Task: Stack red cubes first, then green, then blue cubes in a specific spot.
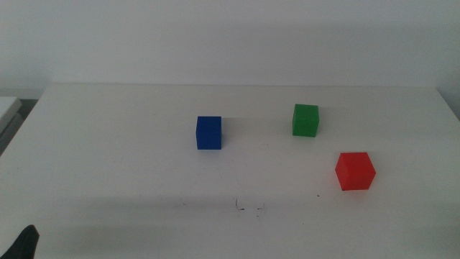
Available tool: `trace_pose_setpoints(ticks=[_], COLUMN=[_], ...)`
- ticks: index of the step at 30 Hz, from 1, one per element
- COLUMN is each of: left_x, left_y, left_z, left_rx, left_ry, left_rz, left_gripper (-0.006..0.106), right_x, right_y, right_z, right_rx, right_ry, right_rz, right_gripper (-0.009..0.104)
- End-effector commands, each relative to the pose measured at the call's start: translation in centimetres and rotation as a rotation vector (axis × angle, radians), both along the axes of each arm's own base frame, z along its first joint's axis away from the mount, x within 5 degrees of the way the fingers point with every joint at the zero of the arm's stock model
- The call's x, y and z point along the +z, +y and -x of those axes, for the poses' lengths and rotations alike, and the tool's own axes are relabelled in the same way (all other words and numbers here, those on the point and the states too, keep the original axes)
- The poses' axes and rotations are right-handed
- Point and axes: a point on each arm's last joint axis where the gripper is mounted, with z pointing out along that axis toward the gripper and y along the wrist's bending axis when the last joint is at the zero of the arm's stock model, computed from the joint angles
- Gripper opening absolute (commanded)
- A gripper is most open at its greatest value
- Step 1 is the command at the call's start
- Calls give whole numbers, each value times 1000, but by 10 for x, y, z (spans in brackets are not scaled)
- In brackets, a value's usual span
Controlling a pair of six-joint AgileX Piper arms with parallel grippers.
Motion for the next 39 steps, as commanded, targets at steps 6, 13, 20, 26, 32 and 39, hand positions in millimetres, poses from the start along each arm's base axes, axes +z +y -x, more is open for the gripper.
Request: trace_pose_setpoints(ticks=[6,13,20,26,32,39], left_x=[1,1,1,1,1,1], left_y=[0,0,0,0,0,0], left_z=[0,0,0,0,0,0], left_rx=[6,6,6,6,6,6], left_ry=[-15,-15,-15,-15,-15,-15], left_rz=[7,7,7,7,7,7], left_gripper=[93,93,93,93,93,93], right_x=[14,20,37,115,186,200], right_y=[1,1,2,2,2,15], right_z=[-2,-2,2,-10,-48,-117], right_rx=[10,14,10,9,4,65], right_ry=[-163,-233,-158,-61,160,502], right_rz=[17,-9,-55,-64,-67,-65], right_gripper=[93,93,93,93,93,93])
